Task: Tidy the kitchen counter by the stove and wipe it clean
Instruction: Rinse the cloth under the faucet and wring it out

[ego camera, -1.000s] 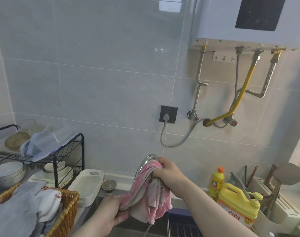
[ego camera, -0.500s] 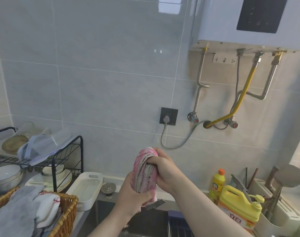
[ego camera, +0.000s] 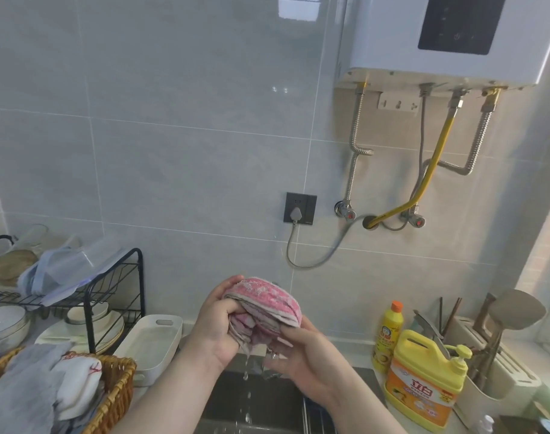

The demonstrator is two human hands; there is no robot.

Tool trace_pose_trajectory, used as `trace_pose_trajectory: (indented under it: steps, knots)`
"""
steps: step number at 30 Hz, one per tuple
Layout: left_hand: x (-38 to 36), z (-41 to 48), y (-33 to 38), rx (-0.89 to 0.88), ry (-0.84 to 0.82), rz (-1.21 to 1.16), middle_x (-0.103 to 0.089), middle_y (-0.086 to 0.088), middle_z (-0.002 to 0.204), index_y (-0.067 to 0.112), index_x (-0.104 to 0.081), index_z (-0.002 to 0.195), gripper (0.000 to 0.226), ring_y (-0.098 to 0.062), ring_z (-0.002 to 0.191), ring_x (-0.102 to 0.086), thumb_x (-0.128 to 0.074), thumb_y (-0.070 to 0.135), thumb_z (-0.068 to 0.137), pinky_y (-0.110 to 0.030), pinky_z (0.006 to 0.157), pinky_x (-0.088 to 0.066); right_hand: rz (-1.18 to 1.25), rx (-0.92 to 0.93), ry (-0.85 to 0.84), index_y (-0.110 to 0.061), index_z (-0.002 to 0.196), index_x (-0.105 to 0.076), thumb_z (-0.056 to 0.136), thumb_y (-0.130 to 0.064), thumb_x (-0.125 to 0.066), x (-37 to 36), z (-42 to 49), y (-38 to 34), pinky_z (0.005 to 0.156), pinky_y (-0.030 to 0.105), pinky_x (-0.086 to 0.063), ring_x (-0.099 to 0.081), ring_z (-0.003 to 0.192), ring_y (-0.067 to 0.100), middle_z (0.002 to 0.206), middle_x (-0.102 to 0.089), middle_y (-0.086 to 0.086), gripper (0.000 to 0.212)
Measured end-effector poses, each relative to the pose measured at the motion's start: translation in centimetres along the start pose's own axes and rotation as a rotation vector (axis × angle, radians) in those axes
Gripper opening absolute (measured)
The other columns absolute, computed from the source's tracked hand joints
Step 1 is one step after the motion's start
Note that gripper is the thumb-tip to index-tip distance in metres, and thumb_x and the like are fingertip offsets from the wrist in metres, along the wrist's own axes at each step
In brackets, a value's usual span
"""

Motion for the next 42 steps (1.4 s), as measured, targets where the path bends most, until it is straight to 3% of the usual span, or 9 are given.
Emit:
trace_pose_trajectory:
  steps: [7,12,17,22,28,31,34,37,42]
  knots:
    - [0.1,-0.6,-1.4,0.022,0.052,-0.004,-0.068,-0.015,0.082,0.012,-0.063,0.097,0.045,-0.026,0.067,-0.066,-0.035,-0.021,0.084,-0.029,0.049,-0.054,0.431,-0.188,-0.068,0.004,0.127,-0.060,0.082,-0.070,-0.045,-1.8,-2.0,0.1,0.107,0.069,-0.030,-0.051,0.121,0.054,0.133,-0.052,0.035,0.088]
    - [-0.3,-1.4,-2.6,-0.007,0.080,0.071,-0.067,-0.020,0.086,0.008,-0.062,0.099,0.045,-0.030,0.071,-0.065,-0.038,-0.025,0.078,-0.033,0.057,-0.056,0.439,-0.239,0.153,0.003,0.122,-0.064,0.089,-0.050,-0.047,-2.6,-1.3,0.2,0.103,0.064,-0.038,-0.060,0.112,0.049,0.118,-0.063,0.033,0.064]
    - [-0.5,-1.5,-3.0,-0.012,0.128,0.047,-0.066,-0.023,0.085,0.007,-0.064,0.095,0.047,-0.035,0.074,-0.064,-0.037,-0.025,0.075,-0.039,0.067,-0.055,0.488,-0.308,0.068,0.004,0.118,-0.067,0.082,-0.044,-0.045,-3.2,-2.0,1.8,0.109,0.063,-0.031,-0.056,0.120,0.047,0.128,-0.060,0.029,0.064]
    - [0.3,-1.1,-3.0,-0.031,0.153,0.107,-0.069,-0.020,0.086,0.009,-0.064,0.096,0.044,-0.031,0.076,-0.066,-0.036,-0.020,0.080,-0.035,0.061,-0.054,0.457,-0.253,0.196,0.005,0.120,-0.065,0.082,-0.026,-0.046,-3.1,-2.0,1.8,0.099,0.047,-0.048,-0.064,0.107,0.041,0.118,-0.066,0.026,0.053]
    - [1.8,-1.3,-2.2,-0.224,-0.127,0.747,-0.070,-0.003,0.105,0.026,-0.067,0.102,0.049,-0.025,0.105,-0.064,-0.053,-0.003,0.065,-0.020,0.071,-0.051,0.289,-0.118,0.340,0.009,0.112,-0.058,0.078,-0.016,-0.044,-1.2,-1.0,0.3,0.067,0.042,-0.054,-0.066,0.082,0.043,0.094,-0.069,0.031,0.045]
    - [1.3,-2.3,-0.9,-0.286,-0.434,1.274,-0.031,0.025,0.147,0.044,-0.037,0.135,0.078,-0.001,0.139,-0.031,-0.066,0.030,0.064,-0.011,0.105,-0.031,0.101,-0.063,0.360,0.005,0.094,-0.058,0.070,-0.016,-0.048,0.2,-0.6,-0.8,0.067,0.040,-0.046,-0.065,0.069,0.038,0.080,-0.068,0.024,0.033]
    - [-0.3,-3.0,-0.3,-0.382,-0.454,1.711,-0.009,0.035,0.147,0.045,-0.007,0.150,0.117,0.011,0.137,-0.014,-0.071,0.059,0.053,-0.018,0.114,-0.021,-0.043,-0.027,0.357,-0.003,0.087,-0.055,0.071,-0.013,-0.047,0.4,-0.1,-1.5,0.062,0.038,-0.046,-0.060,0.061,0.034,0.074,-0.057,0.020,0.021]
    - [-0.9,-2.3,-0.6,-0.278,-0.416,1.699,-0.048,0.025,0.124,0.044,-0.032,0.132,0.094,0.002,0.108,-0.054,-0.078,0.049,0.050,-0.021,0.089,-0.050,-0.202,0.078,0.360,-0.006,0.081,-0.059,0.054,-0.012,-0.050,0.0,0.5,-2.2,0.058,0.033,-0.043,-0.052,0.069,0.030,0.079,-0.049,0.016,0.029]
    - [0.6,-0.8,-2.0,0.000,-0.387,1.552,-0.069,0.008,0.087,0.029,-0.055,0.100,0.054,-0.010,0.076,-0.070,-0.074,0.024,0.050,-0.030,0.062,-0.057,-0.469,0.230,0.377,-0.002,0.069,-0.060,0.048,-0.014,-0.047,-1.3,0.9,-2.9,0.061,0.034,-0.032,-0.041,0.066,0.021,0.066,-0.045,0.007,0.028]
Point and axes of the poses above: each hand's wrist, its own z-axis towards the middle knuckle, its own x-axis out of the back of the hand, y = z × x, the point moved 3 cm from there along z, towards the middle knuckle
